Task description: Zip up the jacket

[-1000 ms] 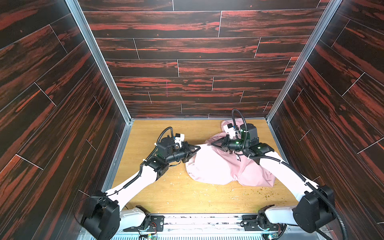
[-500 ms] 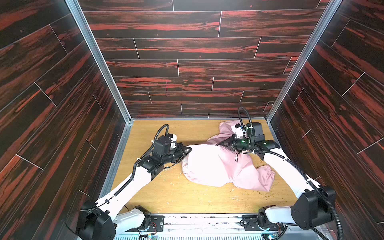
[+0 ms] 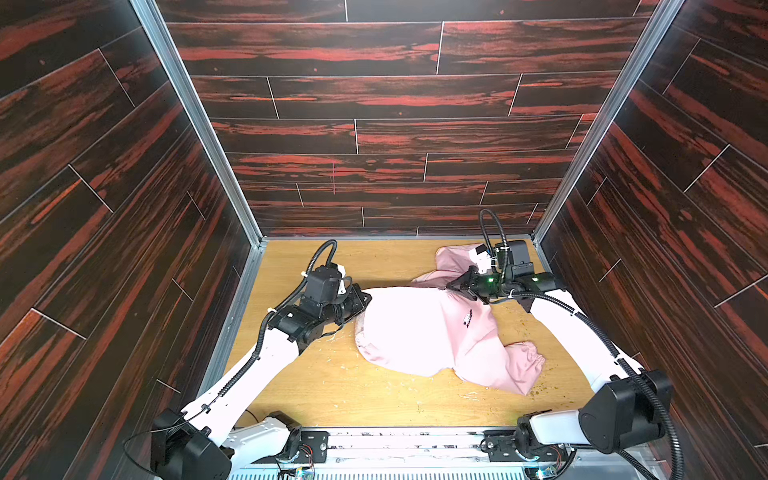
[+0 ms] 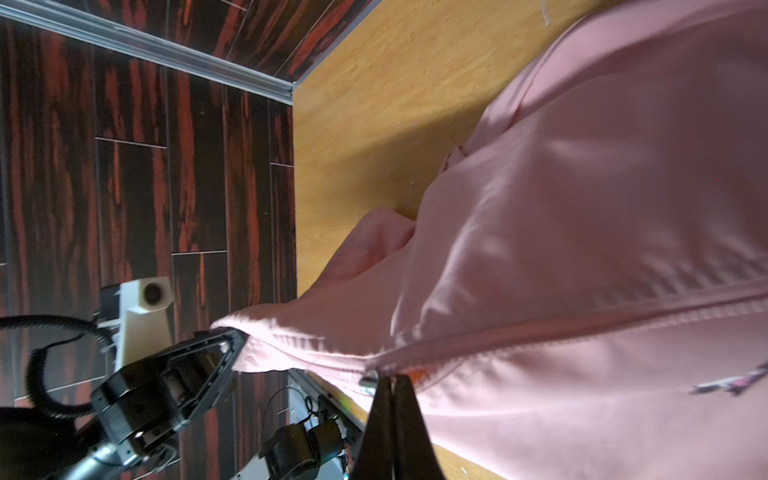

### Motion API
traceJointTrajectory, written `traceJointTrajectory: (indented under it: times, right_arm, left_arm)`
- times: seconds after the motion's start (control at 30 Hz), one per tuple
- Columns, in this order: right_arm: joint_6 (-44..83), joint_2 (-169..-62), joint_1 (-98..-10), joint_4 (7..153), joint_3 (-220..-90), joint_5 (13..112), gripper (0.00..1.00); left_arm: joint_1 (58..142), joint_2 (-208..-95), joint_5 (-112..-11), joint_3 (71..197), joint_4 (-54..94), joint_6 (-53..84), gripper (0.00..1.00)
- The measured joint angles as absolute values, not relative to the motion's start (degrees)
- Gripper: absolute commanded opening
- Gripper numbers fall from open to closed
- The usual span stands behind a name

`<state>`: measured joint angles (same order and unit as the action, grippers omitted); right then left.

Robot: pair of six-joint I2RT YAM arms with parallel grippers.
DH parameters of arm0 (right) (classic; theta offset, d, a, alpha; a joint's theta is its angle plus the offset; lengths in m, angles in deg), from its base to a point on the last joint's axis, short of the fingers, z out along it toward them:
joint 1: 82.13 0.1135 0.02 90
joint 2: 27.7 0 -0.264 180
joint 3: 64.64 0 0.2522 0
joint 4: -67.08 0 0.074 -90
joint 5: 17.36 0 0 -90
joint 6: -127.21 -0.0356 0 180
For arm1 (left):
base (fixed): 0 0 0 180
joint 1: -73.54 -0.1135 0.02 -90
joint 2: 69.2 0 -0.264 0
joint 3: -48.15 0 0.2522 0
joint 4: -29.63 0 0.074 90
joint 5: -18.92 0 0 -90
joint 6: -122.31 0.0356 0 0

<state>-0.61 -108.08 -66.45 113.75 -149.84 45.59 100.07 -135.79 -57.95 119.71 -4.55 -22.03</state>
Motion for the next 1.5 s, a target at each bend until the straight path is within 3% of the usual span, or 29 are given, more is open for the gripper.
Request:
traceJointTrajectory:
  times: [0.33,0.6,0.83,1.07,1.17,1.3,1.5]
  right_arm:
    - [2.5,-110.3,-72.0,118.7,-153.5,47.7,0.00]
    - [4.9,-117.1,-76.7,122.9,-163.9,47.6,0.00]
    - [4.4,-124.9,-80.2,126.8,-181.8,44.5,0.00]
    - [1.0,-134.1,-83.2,130.2,-210.4,37.3,0.00]
    - [0.1,-134.5,-84.1,130.1,-216.2,34.6,0.00]
    - [0.7,-131.0,-84.5,127.9,-208.0,33.7,0.00]
    - [3.5,-125.0,-84.5,125.7,-180.3,36.2,0.00]
  left_arm:
    - [97.7,-135.9,-62.4,121.7,-8.2,-19.5,0.00]
    - [95.9,-139.6,-63.7,128.0,-9.5,-17.8,0.00]
    - [92.3,-146.9,-64.7,140.3,-10.2,-15.8,0.00]
    - [89.1,-154.7,-64.5,160.8,-12.6,-13.2,0.00]
    - [88.2,-155.6,-64.6,167.3,-13.1,-11.7,0.00]
    - [87.0,-153.0,-64.8,164.7,-12.2,-10.9,0.00]
    - [85.3,-145.0,-64.6,142.0,-10.8,-12.1,0.00]
